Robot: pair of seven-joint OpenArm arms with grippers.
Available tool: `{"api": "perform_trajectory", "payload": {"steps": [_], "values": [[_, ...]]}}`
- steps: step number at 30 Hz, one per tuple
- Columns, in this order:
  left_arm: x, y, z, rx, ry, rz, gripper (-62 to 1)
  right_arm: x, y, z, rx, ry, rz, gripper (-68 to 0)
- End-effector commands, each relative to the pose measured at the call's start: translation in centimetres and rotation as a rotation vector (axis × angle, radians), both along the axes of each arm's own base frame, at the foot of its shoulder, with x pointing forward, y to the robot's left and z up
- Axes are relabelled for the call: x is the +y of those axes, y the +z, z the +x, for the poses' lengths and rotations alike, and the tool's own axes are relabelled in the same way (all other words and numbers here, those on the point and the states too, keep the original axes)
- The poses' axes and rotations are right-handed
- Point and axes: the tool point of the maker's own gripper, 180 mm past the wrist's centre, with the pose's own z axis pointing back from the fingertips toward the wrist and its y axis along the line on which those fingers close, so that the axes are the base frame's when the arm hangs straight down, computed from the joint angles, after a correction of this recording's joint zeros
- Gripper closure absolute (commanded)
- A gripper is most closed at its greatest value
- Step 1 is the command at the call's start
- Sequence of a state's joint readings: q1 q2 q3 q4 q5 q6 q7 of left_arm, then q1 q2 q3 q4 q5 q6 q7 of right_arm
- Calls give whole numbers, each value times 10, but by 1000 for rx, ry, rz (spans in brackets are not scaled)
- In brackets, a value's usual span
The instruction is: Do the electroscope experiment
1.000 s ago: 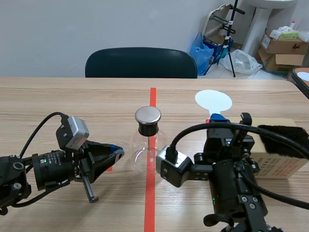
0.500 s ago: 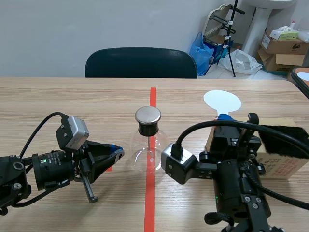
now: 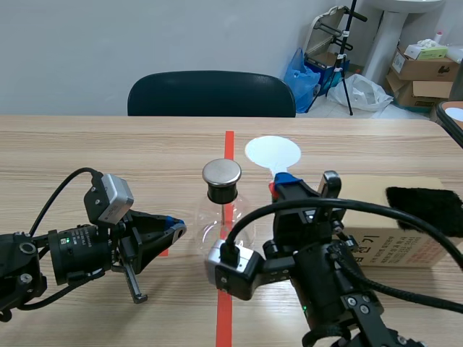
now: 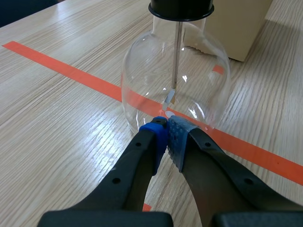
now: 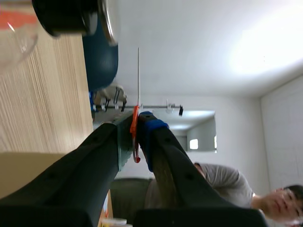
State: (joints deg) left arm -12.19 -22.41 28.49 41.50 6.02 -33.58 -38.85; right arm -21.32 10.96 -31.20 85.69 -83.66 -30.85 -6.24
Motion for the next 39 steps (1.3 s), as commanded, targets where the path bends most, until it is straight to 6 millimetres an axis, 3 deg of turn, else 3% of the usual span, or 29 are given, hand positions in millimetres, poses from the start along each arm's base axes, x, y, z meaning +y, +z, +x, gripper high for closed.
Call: {"api": "perform_trajectory", "payload": {"steps": [1, 14, 39], "values": [[0, 9, 3, -25, -2, -17, -30, 3, 7, 2, -29, 26, 3, -13], [0, 9, 3, -25, -2, -17, -30, 38, 6, -17, -31, 245, -10, -13], [1, 9, 3, -25, -2, -15, -30, 39, 6, -17, -31, 250, -10, -13]]}}
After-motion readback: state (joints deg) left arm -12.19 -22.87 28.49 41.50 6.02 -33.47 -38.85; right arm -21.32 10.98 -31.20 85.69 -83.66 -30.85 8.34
